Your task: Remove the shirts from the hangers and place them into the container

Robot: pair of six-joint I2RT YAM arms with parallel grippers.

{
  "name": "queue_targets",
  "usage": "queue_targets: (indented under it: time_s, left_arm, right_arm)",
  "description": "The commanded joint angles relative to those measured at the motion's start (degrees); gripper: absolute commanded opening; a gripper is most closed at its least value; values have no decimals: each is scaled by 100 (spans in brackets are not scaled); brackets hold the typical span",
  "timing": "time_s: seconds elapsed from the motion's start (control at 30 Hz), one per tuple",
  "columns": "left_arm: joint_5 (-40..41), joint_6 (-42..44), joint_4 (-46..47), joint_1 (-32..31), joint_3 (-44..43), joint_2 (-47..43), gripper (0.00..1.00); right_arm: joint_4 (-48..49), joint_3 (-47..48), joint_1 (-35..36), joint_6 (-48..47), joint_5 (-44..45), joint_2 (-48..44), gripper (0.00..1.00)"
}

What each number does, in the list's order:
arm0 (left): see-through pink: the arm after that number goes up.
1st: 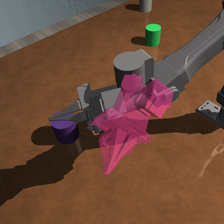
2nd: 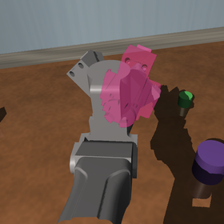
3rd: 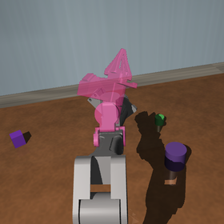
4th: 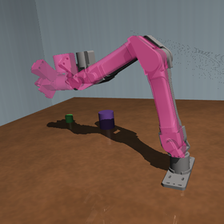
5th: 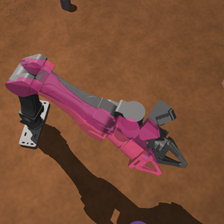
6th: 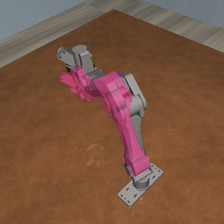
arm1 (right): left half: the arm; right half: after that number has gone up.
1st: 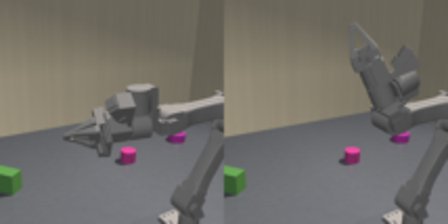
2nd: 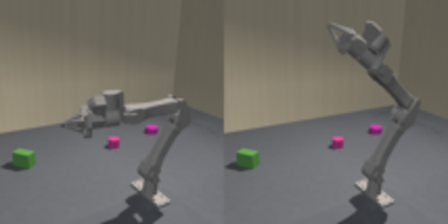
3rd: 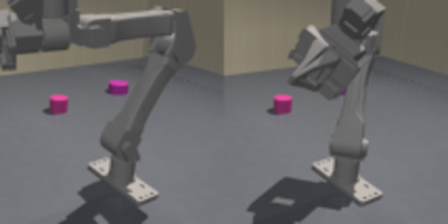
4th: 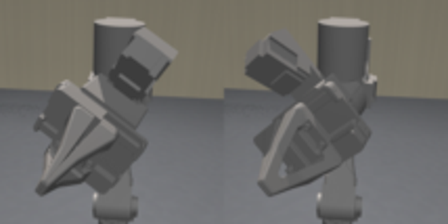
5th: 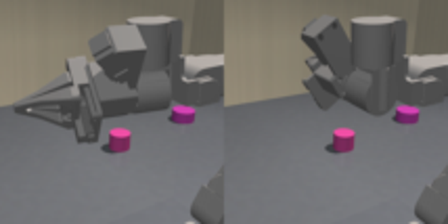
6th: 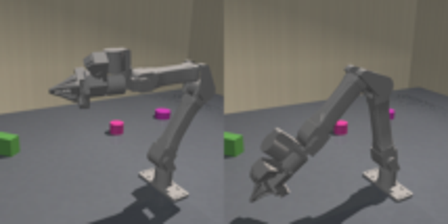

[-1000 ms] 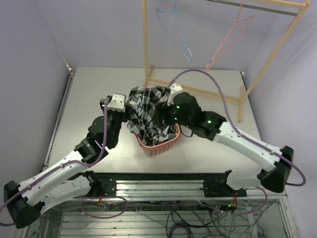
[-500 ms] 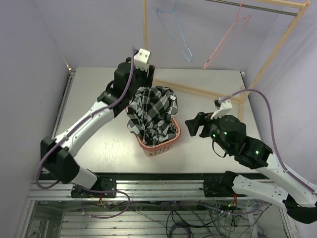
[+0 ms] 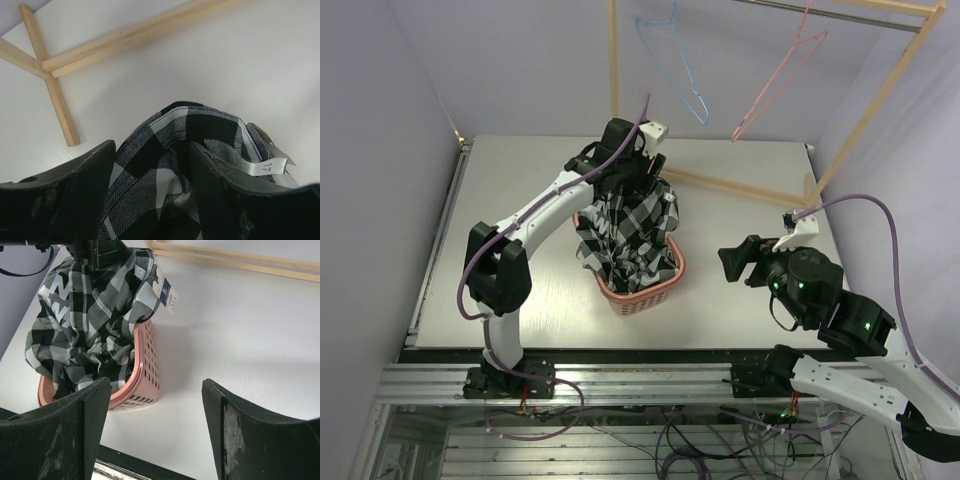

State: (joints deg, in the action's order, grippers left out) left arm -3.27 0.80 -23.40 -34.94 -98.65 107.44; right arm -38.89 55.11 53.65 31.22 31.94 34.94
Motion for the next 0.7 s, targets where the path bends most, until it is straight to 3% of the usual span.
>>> queue_targets:
  time_s: [0.0, 0.67]
  left_arm:
    - [-240, 207, -402, 13, -468, 34, 72]
    - [541, 327, 90, 366, 298, -330, 74]
  right_arm:
    - [-169, -109, -2, 72, 178, -117, 74]
    - [-120, -307, -3, 171, -18, -197, 74]
